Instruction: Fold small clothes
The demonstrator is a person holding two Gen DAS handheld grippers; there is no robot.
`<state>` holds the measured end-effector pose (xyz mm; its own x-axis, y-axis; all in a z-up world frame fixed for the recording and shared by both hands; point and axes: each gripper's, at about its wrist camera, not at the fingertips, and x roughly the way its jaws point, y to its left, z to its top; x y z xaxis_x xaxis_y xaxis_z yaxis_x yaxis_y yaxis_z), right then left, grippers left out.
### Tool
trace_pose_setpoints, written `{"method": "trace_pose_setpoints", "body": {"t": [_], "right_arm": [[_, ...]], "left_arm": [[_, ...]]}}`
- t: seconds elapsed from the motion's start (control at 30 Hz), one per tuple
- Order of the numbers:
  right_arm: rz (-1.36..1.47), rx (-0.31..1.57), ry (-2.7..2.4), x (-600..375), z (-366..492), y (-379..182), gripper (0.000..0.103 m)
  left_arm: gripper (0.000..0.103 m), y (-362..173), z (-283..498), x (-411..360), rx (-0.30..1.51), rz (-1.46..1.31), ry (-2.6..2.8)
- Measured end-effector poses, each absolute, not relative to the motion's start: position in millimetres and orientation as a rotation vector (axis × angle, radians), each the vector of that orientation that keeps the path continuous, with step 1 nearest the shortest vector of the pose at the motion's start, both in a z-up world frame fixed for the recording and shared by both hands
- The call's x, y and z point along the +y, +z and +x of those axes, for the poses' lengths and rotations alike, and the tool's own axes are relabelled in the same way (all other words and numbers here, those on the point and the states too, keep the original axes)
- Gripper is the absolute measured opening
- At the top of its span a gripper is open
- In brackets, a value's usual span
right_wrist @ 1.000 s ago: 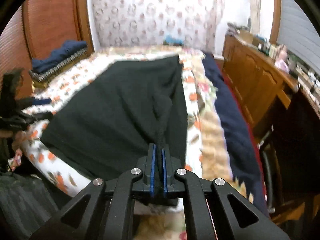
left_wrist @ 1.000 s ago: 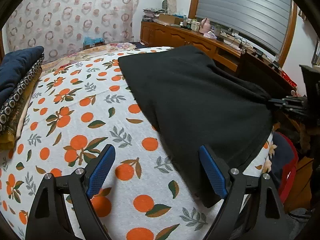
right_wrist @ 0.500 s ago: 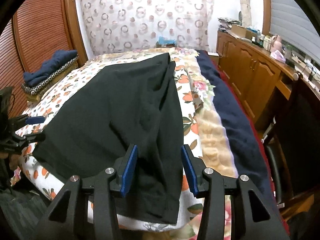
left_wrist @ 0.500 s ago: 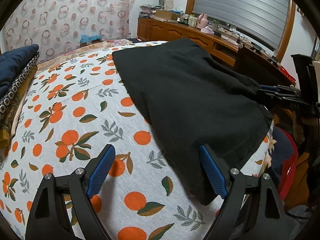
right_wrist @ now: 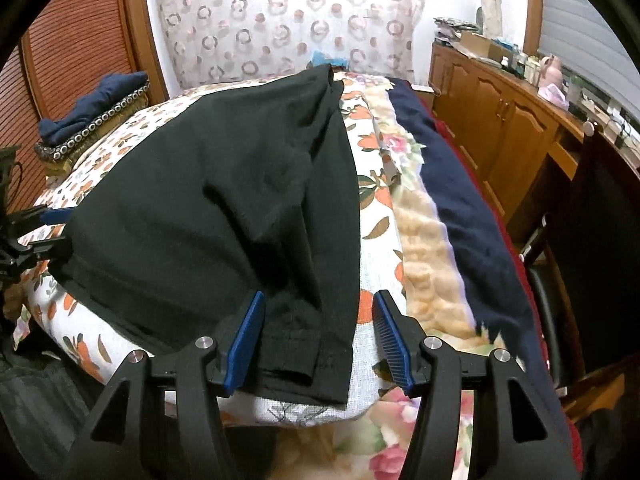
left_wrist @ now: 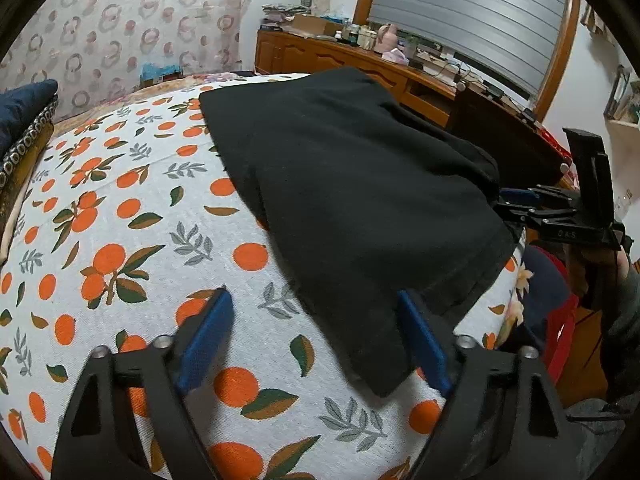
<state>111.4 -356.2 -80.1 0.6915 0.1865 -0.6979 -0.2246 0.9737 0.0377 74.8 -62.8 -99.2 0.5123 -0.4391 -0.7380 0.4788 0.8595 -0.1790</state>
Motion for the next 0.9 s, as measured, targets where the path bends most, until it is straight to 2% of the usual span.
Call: {"method": "trace_pose_setpoints", "body": {"t": [0.13,0.23,0.3,0.43,0.5,0.6,0.9], "right_arm": [[-0.087,0.774,0.243,-349.1,108.7,-80.8,0.058],[-0.098,0.769,0.266,-346.1,107.0,-80.9,0.044],[-0.112,0.763,0.291,-342.3,103.7,-80.5,0.028],[-0.11,0.762,0.321,-339.8,103.0,-81.7,0.014],[-0.098,0.761,0.324,-341.6,103.1,-82.3,0.011],[-0.072,0.737,0.323,-344.4,99.5,-79.7,0.009],[-0.02,0.553,0.343,-347.3,87.5,-36.3,0.008]], "left_arm": [[0.059,-98.6,72.6,-65.2,0.872,0.059,-0.56],[0.049,-98.3,70.4,-66.9,0.872,0.064,-0.569],[0.042,-98.5,68.7,-67.8,0.872,0.068,-0.579],[0.038,-98.4,67.4,-69.4,0.873,0.068,-0.59],[0.022,-98.5,66.9,-69.5,0.881,0.055,-0.616],[0.009,-95.1,65.8,-70.1,0.87,0.058,-0.617],[0.007,-51.0,75.7,-59.3,0.754,-0.008,-0.606]]}}
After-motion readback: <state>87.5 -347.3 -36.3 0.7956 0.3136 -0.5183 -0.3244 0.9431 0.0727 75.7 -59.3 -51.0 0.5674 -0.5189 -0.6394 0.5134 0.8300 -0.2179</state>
